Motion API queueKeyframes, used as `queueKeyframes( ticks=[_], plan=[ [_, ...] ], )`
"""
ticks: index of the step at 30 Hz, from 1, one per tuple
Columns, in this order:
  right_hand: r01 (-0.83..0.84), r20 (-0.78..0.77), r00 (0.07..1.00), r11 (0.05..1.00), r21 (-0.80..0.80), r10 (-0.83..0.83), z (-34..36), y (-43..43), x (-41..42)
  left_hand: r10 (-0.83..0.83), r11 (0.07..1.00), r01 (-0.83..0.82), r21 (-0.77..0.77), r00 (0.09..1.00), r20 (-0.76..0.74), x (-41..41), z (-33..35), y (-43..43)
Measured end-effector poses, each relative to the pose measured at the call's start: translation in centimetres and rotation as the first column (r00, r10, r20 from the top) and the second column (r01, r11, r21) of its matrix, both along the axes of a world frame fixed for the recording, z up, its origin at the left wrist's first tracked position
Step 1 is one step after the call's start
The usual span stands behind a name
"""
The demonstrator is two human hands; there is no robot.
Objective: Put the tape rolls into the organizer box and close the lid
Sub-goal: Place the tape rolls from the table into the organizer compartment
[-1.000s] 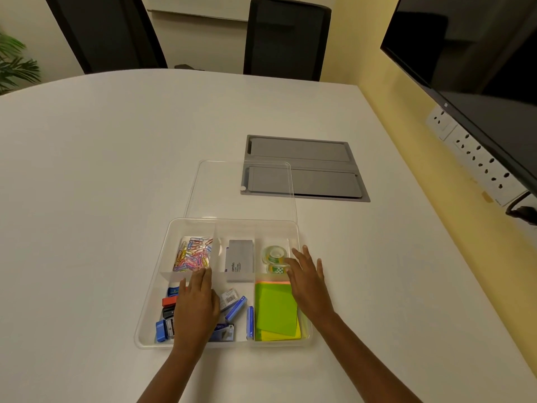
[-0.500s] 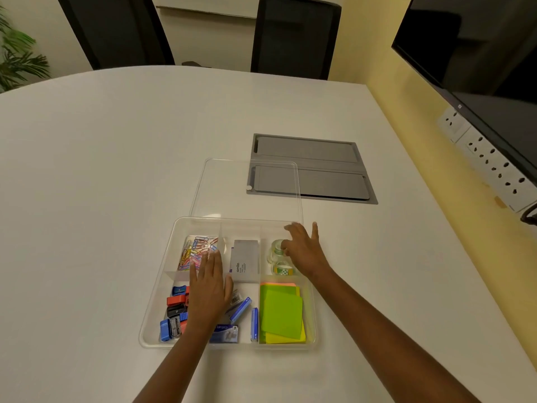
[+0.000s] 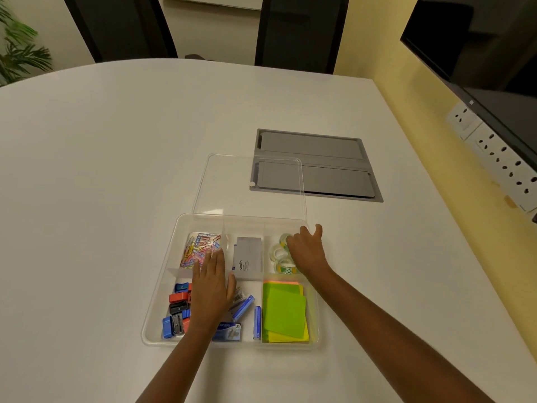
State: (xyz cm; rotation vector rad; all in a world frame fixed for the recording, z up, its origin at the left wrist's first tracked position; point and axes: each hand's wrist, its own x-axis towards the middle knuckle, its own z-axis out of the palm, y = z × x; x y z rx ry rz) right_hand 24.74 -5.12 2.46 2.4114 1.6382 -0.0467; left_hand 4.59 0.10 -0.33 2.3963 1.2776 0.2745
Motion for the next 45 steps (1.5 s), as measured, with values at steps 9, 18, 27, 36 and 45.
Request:
queueKeyframes(
  ticks=[9,18,27,36,45],
  plan=[
    [0.158,-0.142,0.975,0.983,-0.089,-0.169,-0.2,-0.1,-2.2,0.006,1.0,-0.006,-0.001,1.0,0.016,0.0,-0.1,0.0],
    [0.192,-0.198,0.953,0.964,-0.184,-0.228,0.1,1.4,-2.6,0.01,1.0,-0.01,-0.011,1.0,0.022,0.0,-0.1,0.0],
    [0.078,-0.112,0.988,0.973,-0.216,-0.104,1.0,0.5,-0.6,0.007,1.0,-0.007,-0.019,1.0,0.008,-0.1,-0.2,0.0],
    [-0.164,0.15,0.968,0.961,-0.224,0.2,1.5,1.5,-0.5,0.003,1.0,-0.003,-0.018,1.0,0.029,-0.1,0.1,-0.1],
    [-0.133,0.044,0.988,0.958,-0.252,0.149,0.8,1.2,0.2,0.012,0.999,-0.011,-0.043,1.0,0.017,-0.1,0.0,0.0]
  ],
)
